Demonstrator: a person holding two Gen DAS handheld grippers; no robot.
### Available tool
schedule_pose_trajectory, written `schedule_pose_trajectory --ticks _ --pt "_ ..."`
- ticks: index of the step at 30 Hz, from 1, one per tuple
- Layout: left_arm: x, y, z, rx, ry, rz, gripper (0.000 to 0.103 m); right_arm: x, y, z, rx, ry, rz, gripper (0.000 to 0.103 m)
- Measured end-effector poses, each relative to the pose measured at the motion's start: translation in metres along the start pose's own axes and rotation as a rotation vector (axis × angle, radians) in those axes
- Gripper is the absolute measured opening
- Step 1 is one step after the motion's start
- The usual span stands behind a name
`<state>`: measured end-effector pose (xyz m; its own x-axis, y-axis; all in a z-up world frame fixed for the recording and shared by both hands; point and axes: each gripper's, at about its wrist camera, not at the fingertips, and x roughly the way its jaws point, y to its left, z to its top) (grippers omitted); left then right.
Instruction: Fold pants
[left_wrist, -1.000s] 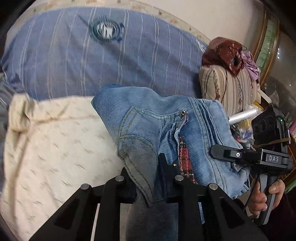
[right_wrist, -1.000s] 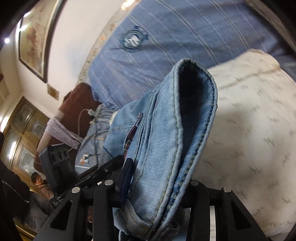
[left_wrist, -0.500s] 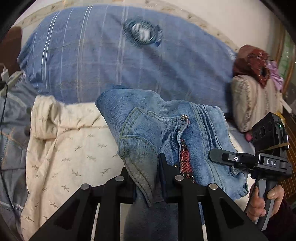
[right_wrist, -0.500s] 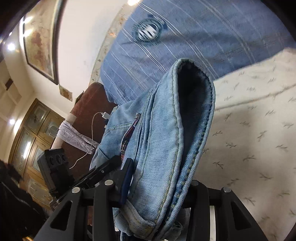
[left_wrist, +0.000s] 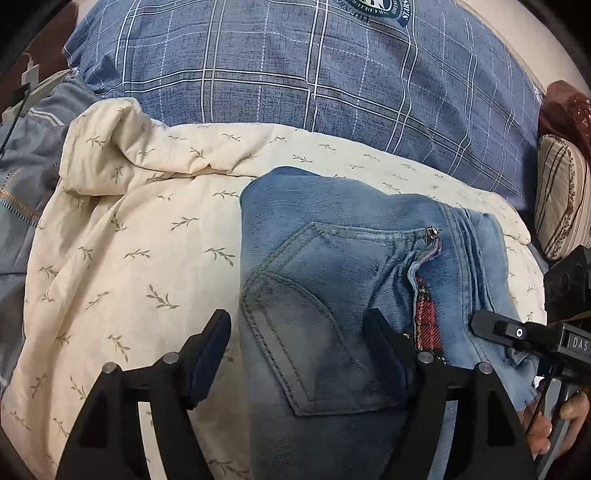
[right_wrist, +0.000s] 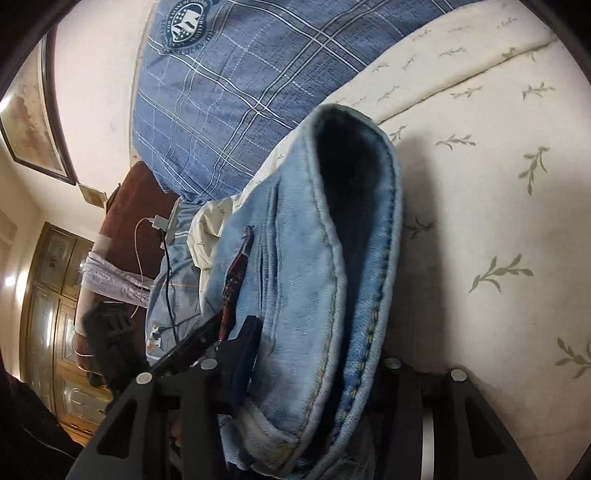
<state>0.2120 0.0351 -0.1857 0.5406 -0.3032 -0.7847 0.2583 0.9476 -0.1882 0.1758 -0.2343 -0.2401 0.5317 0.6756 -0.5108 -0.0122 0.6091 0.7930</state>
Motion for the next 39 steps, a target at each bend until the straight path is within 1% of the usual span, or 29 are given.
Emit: schedule_pose_trajectory --ticks 3,4,6,8,11,15,18,19,21,22,26,29,35,39 --pt "-0.016 -0.003 0.002 0.011 0.009 0.045 0.076 -0.006 0.012 -0.002 -0.006 0.017 -0.084 0.062" --pt "-0.024 -0.005 0.002 0.013 -0.001 0.047 0.076 -0.01 0.017 -0.003 -0.006 0.018 -0.101 0.063" --pt "-0.05 -0.005 0.001 0.0 -0.049 0.062 0.078 -0.027 0.028 -0.007 -0.025 -0.001 -0.138 0.063" --pt "-0.075 -0.003 -0.001 -0.025 -0.086 0.074 0.084 -0.043 0.04 -0.012 -0.068 -0.031 -0.185 0.063" --pt "-0.115 -0.003 -0.007 -0.043 -0.164 0.114 0.086 -0.078 0.064 -0.021 -0.17 -0.099 -0.252 0.063" --pt "-0.169 -0.002 -0.016 -0.061 -0.26 0.206 0.089 -0.12 0.105 -0.04 -0.323 -0.193 -0.328 0.065" --pt "-0.205 0.0 -0.025 -0.069 -0.328 0.269 0.092 -0.139 0.14 -0.06 -0.428 -0.247 -0.376 0.066" --pt "-0.217 0.0 -0.03 -0.07 -0.355 0.294 0.094 -0.145 0.155 -0.071 -0.473 -0.276 -0.408 0.066" --pt "-0.235 0.003 -0.038 -0.073 -0.406 0.315 0.095 -0.148 0.18 -0.087 -0.54 -0.321 -0.458 0.067" --pt "-0.243 0.003 -0.041 -0.075 -0.418 0.321 0.097 -0.15 0.192 -0.096 -0.573 -0.34 -0.473 0.067" --pt "-0.266 0.001 -0.049 -0.062 -0.437 0.343 0.098 -0.156 0.225 -0.126 -0.617 -0.426 -0.488 0.068" --pt "-0.275 -0.003 -0.052 -0.046 -0.435 0.347 0.098 -0.156 0.24 -0.139 -0.626 -0.461 -0.481 0.069" --pt "-0.295 -0.019 -0.059 -0.007 -0.479 0.347 0.098 -0.161 0.259 -0.151 -0.642 -0.515 -0.478 0.069" --pt "-0.305 -0.031 -0.059 0.014 -0.493 0.347 0.098 -0.169 0.264 -0.156 -0.642 -0.53 -0.461 0.069"
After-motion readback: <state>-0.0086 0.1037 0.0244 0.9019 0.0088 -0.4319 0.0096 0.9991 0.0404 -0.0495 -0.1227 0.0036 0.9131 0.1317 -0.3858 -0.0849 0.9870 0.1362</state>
